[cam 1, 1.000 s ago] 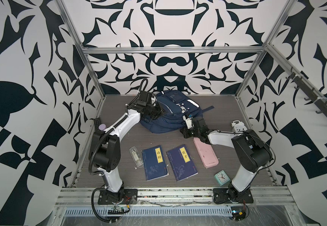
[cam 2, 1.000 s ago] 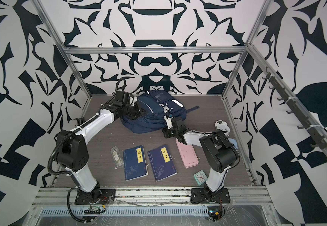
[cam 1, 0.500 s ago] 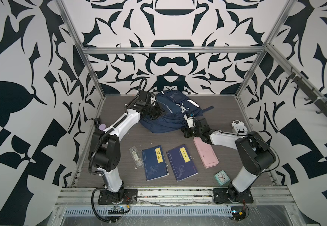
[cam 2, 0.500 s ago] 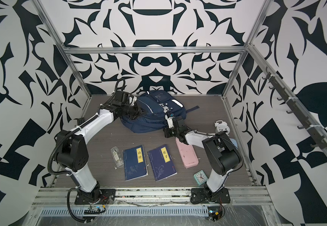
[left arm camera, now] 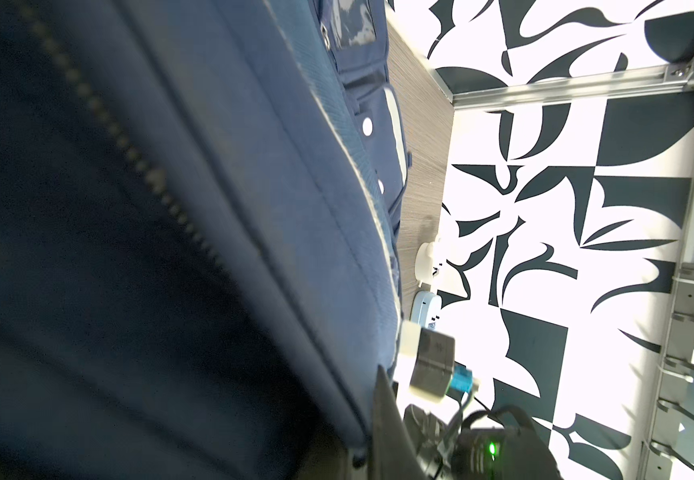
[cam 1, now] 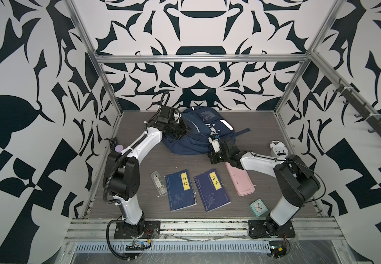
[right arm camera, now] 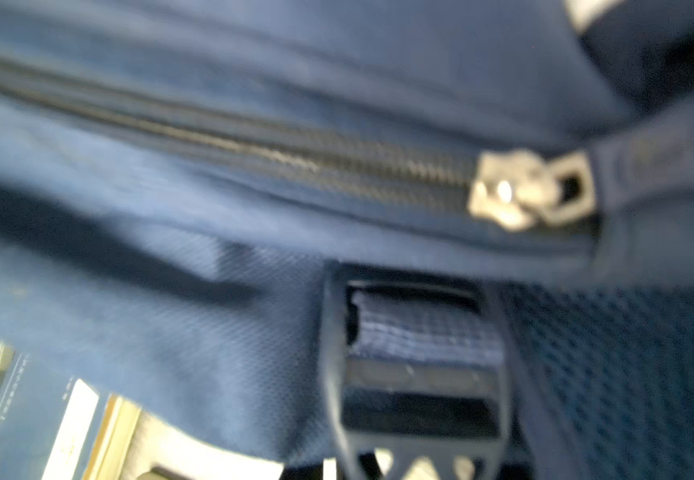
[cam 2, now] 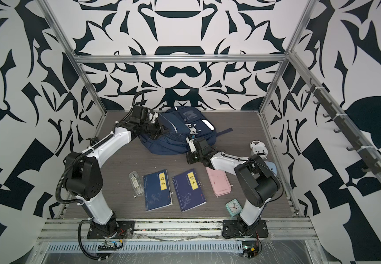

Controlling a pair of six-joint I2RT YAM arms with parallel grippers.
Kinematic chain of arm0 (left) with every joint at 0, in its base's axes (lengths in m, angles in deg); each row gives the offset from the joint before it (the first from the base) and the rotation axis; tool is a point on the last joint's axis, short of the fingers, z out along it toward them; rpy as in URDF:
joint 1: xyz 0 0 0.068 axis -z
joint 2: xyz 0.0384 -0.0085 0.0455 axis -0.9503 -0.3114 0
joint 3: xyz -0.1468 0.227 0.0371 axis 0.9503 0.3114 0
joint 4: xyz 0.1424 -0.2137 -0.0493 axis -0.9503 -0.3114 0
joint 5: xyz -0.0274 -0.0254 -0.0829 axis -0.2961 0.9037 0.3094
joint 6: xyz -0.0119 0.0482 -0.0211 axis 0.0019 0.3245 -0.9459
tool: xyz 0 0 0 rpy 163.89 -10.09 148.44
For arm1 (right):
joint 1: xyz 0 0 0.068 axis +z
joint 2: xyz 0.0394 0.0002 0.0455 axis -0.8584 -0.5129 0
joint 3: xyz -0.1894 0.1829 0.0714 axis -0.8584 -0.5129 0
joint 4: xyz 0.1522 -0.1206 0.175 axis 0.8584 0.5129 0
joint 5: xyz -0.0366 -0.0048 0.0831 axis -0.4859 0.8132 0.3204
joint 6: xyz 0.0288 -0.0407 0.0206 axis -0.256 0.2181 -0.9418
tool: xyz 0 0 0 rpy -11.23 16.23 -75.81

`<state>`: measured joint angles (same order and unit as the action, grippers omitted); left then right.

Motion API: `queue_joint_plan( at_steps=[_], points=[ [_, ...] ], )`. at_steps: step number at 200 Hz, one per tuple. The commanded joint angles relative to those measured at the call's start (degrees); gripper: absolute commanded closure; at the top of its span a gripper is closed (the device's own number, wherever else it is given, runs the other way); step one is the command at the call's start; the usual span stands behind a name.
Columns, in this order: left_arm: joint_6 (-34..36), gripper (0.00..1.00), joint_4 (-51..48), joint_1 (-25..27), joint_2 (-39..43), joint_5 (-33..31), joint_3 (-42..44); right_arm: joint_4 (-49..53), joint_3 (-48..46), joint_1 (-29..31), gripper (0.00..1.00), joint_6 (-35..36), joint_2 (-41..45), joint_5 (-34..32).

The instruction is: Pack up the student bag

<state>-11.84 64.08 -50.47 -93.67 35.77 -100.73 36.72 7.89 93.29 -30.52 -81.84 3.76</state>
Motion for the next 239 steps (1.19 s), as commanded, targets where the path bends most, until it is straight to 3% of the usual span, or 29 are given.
queue_joint_plan(
  at_steps=[1, 47, 70, 108, 164, 239],
  points=[
    [-0.26, 1.00, 6.85, 0.57, 0.20, 0.11, -2.91, 3.15, 4.31, 4.15, 0.93, 2.81, 1.31, 3.78],
    [-0.98, 1.00, 7.66, 0.78, -0.36, 0.36, -3.01, 5.87, 7.07, 5.87, 0.70, 3.58, 1.15, 4.10],
    [-1.13, 1.00, 7.93, 0.79, -0.37, 0.32, -3.59, 5.38, 5.77, 5.75, 0.66, 3.56, 2.66, 3.58],
    [-0.22, 1.00, 6.53, 0.71, 0.07, 0.45, -4.71, 4.28, 1.44, 4.43, 0.65, 3.62, 6.84, 2.39],
    [0.51, 1.00, 5.91, 0.65, 0.77, 0.89, -4.74, -0.15, -5.01, -3.82, 0.64, 0.30, 11.72, 5.69],
    [1.36, 1.00, 4.25, 0.60, 0.86, 1.10, -6.08, -5.62, -4.32, -7.68, 0.74, -1.47, 7.44, 9.91]
  ],
)
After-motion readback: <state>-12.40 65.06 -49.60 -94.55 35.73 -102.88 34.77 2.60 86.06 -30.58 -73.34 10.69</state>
